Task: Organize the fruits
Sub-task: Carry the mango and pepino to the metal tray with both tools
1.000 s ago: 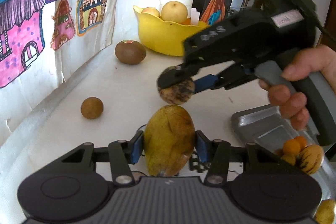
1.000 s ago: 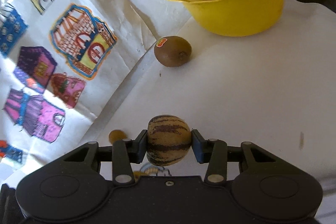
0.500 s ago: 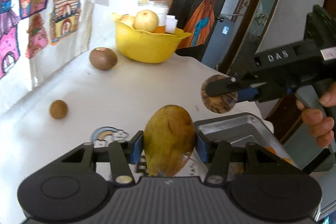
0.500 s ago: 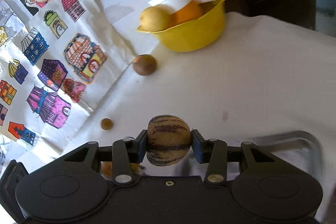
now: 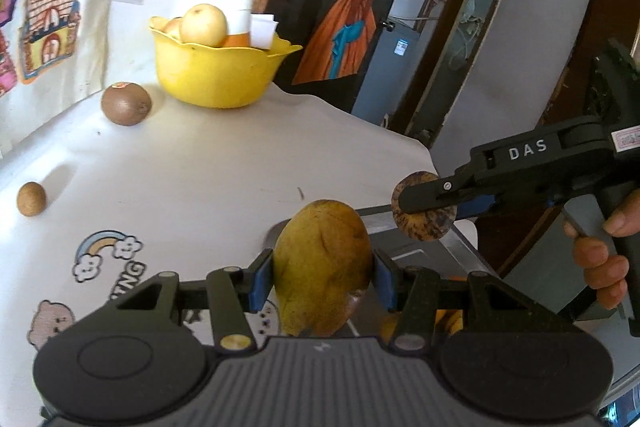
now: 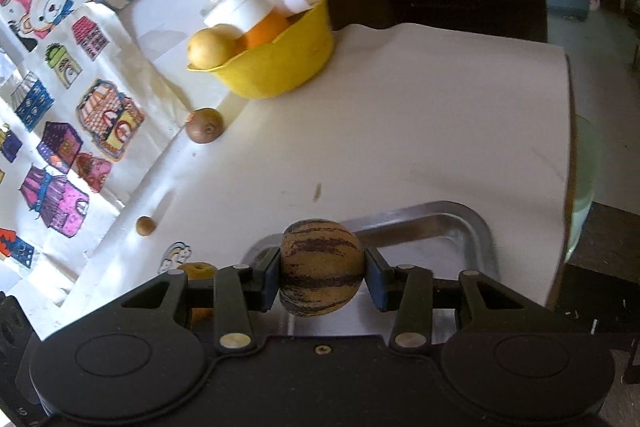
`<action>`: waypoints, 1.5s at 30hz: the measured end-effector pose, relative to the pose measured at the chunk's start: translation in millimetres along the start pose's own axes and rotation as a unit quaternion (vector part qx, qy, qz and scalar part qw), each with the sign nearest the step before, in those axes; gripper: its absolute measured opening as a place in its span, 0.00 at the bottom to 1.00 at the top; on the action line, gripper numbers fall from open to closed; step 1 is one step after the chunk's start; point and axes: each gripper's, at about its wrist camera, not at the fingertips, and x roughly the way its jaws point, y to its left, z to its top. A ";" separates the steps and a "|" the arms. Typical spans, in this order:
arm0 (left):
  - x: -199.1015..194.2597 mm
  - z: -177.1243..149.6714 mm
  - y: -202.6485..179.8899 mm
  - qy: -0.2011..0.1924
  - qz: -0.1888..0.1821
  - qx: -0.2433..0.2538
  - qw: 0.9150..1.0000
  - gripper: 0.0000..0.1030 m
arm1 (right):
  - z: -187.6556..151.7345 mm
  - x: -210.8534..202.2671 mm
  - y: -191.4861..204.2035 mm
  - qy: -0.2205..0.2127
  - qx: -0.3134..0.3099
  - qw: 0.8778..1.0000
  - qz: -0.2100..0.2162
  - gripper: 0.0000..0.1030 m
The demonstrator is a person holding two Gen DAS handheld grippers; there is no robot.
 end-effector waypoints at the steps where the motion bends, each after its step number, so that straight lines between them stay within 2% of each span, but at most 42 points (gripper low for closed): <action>1: 1.3 -0.5 -1.6 0.002 0.001 0.003 1.000 0.53 | -1.0 0.5 -3.0 0.001 0.003 1.000 -0.002 0.44; 10: 28.0 6.1 -16.5 0.040 0.015 -0.007 0.999 0.54 | -8.1 11.0 -22.5 0.007 0.019 1.000 -0.019 0.44; 20: 39.9 1.1 -23.8 0.053 0.029 0.017 0.998 0.54 | -10.1 17.2 -33.0 0.012 0.031 0.999 -0.033 0.44; 28: 40.6 -1.2 -26.7 0.066 0.027 0.012 0.997 0.54 | -11.6 18.7 -33.2 0.017 0.030 0.999 -0.037 0.45; 33: 40.3 -1.0 -19.5 0.067 0.010 -0.006 0.998 0.56 | -11.4 14.3 -37.7 0.015 0.051 0.998 -0.026 0.47; 37: 30.9 1.9 -15.5 0.057 -0.003 -0.027 0.998 0.68 | -9.6 3.2 -36.9 0.005 0.056 0.998 -0.024 0.52; 39: 25.0 2.9 -17.0 0.053 0.007 -0.028 0.998 0.76 | -9.7 -2.8 -35.5 0.002 0.056 0.998 -0.023 0.54; 41: 18.5 2.8 -17.1 0.047 0.013 -0.028 0.998 0.78 | -10.5 -9.3 -33.0 -0.002 0.056 0.998 -0.023 0.57; 45: 4.8 4.2 -15.6 0.039 0.016 -0.046 0.998 0.88 | -12.9 -23.9 -27.2 -0.010 0.053 0.998 -0.026 0.80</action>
